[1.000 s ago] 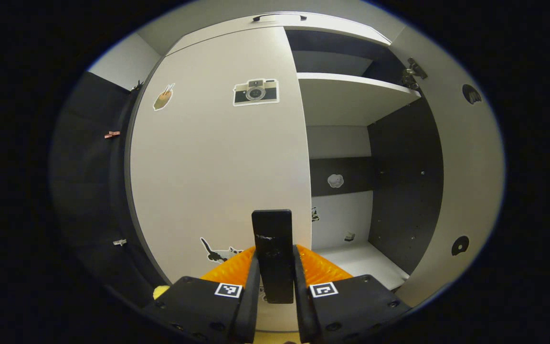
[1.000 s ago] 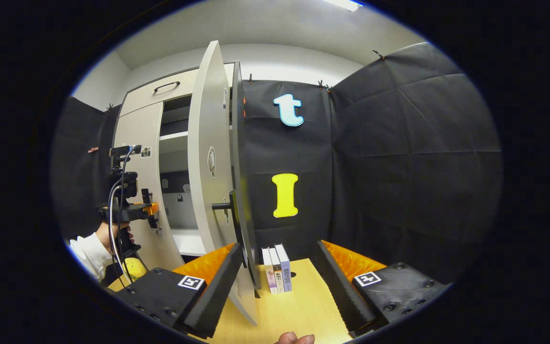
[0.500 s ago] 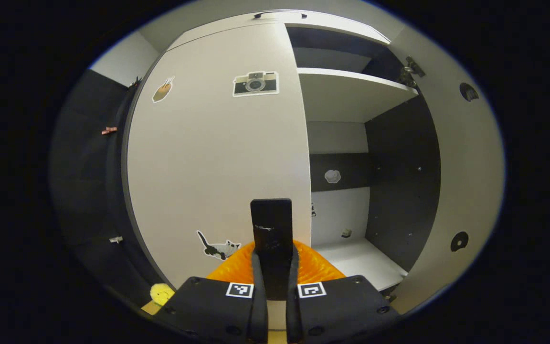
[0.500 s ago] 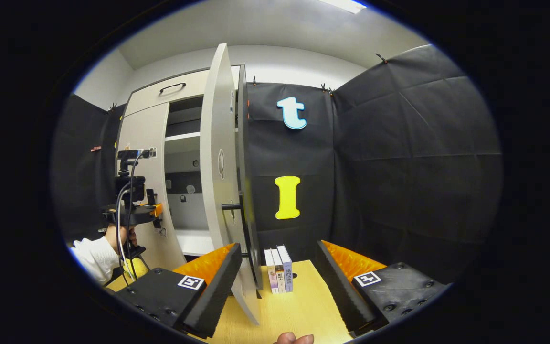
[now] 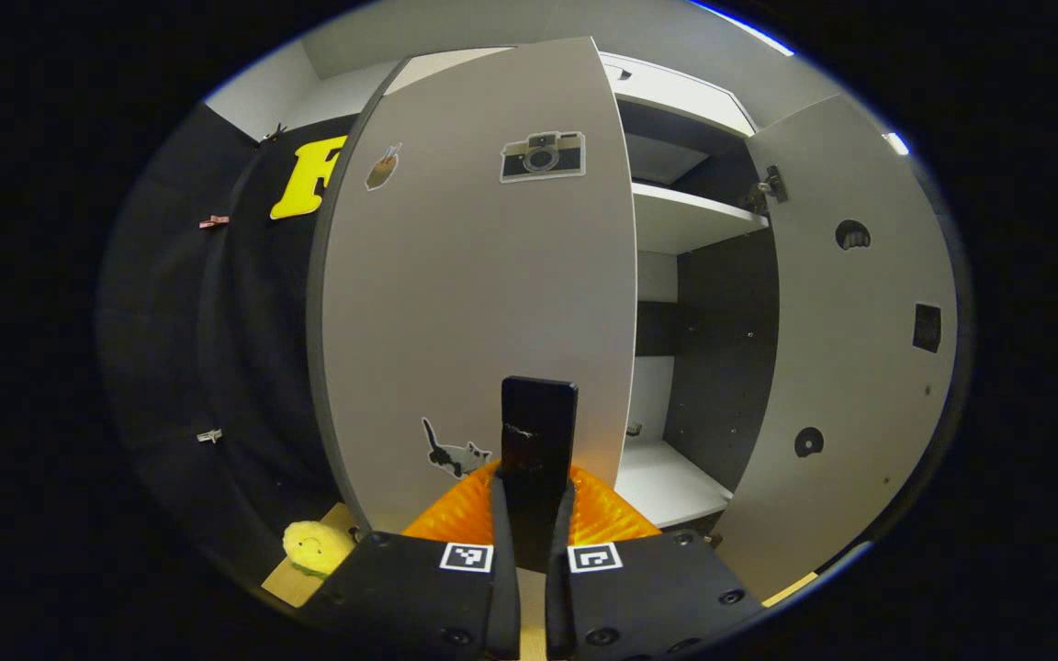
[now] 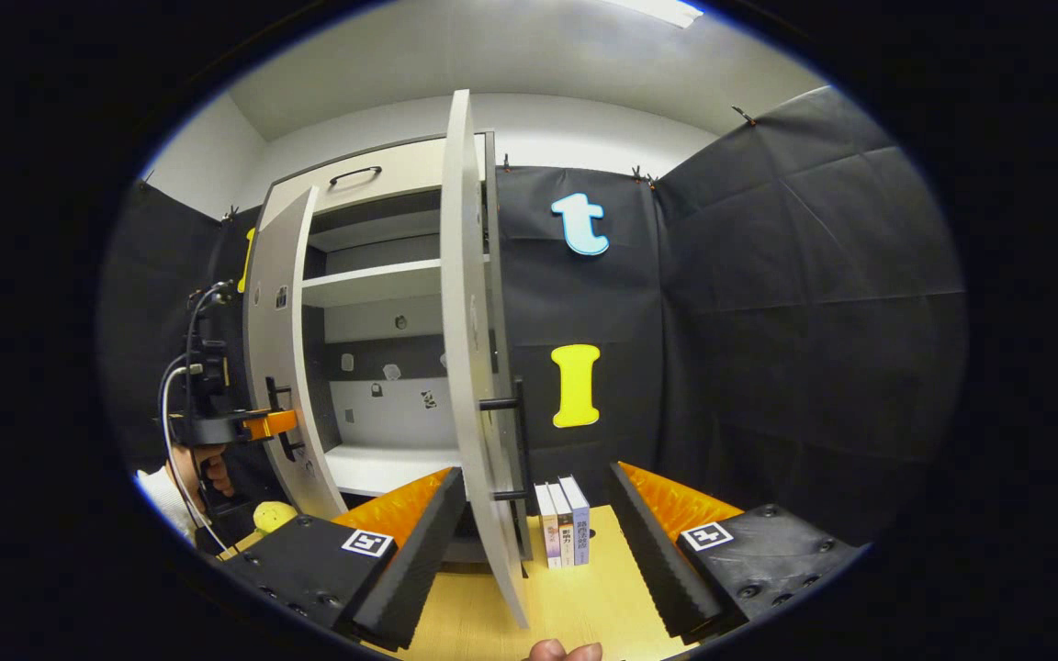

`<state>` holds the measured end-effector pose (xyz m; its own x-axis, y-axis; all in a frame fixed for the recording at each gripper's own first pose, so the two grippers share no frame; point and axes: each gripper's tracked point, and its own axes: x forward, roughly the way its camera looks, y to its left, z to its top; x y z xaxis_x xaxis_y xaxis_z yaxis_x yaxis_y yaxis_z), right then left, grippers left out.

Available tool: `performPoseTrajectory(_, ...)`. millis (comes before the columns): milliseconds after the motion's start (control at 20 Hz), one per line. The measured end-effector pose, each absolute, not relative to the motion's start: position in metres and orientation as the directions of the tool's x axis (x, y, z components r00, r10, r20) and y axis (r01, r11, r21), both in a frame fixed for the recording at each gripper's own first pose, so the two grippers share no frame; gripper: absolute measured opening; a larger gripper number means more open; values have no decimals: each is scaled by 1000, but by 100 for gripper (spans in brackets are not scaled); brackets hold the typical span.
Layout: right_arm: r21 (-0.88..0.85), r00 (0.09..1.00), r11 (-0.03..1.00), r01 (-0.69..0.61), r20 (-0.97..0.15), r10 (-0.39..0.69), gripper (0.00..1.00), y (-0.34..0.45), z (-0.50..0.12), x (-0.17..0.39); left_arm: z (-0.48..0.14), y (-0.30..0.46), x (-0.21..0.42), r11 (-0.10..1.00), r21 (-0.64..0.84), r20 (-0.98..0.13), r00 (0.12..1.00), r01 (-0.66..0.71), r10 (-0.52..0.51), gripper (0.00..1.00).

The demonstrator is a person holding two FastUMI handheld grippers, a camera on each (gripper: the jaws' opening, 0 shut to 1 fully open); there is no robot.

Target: Open the right door of the double-door shoe cabinet with the right hand, and open the left door with the left hand.

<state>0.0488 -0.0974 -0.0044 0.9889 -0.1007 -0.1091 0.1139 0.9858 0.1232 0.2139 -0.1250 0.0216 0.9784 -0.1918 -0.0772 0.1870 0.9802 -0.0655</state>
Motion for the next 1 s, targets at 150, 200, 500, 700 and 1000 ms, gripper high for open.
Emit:
performPoseTrajectory(150,125,991,987,100,-100,-88,98,-84,-1,50,22,-127,215,977,-77,-89,975,199,-205,15)
performPoseTrajectory(200,126,992,988,93,-96,-82,98,-78,0,50,21,-126,215,976,-77,-95,973,203,-210,15)
performPoseTrajectory(500,122,994,991,60,-98,-48,98,-48,-1,55,21,-124,220,975,-84,-111,971,205,-213,15)
performPoseTrajectory(700,112,994,993,44,-103,-33,98,-32,-2,54,20,-121,219,975,-90,-114,971,202,-212,15)
performPoseTrajectory(1000,117,995,993,32,-95,-21,98,-14,2,56,19,-115,218,974,-104,-114,971,199,-210,14)
